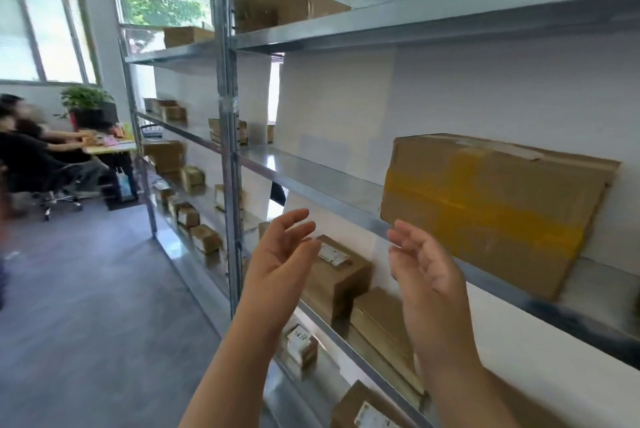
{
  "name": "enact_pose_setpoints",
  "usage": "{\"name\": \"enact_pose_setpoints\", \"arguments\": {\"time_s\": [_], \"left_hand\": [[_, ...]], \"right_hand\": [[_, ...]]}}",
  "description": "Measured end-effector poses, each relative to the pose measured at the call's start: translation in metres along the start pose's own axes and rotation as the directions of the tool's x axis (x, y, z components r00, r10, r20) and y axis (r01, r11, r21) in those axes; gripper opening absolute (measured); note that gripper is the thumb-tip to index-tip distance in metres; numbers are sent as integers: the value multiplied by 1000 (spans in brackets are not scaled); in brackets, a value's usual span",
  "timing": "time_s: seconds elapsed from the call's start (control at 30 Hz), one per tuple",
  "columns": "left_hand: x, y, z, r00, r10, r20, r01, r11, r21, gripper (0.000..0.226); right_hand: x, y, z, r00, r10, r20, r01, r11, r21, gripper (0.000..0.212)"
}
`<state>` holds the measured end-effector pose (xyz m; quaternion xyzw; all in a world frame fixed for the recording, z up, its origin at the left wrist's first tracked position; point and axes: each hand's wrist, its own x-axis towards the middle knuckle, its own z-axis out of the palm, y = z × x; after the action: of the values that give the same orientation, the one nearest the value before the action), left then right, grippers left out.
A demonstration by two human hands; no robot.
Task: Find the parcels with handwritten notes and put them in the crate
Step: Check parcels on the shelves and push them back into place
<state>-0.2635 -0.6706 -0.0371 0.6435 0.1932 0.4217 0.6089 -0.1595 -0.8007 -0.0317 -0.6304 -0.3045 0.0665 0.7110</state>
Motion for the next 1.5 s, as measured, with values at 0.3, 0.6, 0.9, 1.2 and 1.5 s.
{"name": "enact_pose_setpoints", "arguments": {"time_s": [0.3,0.6,0.9,1.2,1.5], "left_hand": [[52,-32,-78,986,-40,-162,46,998,34,32],[159,-85,-123,968,-105,-227,133,985,112,30],[277,-133,-144,961,-121,-250,162,975,153,30],[374,-201,-163,959,-209,-189,234,964,125,31],[483,-280,-207,941,-338,17,331,931,153,32]], "right_hand": [[44,43,104,981,108,159,-116,993,38,25],[134,112,185,968,162,190,-168,986,19,25],[231,176,241,936,273,220,-290,956,46,25],[294,227,287,928,354,119,-359,933,22,25],[354,297,366,903,418,-104,-426,902,-73,29]]}}
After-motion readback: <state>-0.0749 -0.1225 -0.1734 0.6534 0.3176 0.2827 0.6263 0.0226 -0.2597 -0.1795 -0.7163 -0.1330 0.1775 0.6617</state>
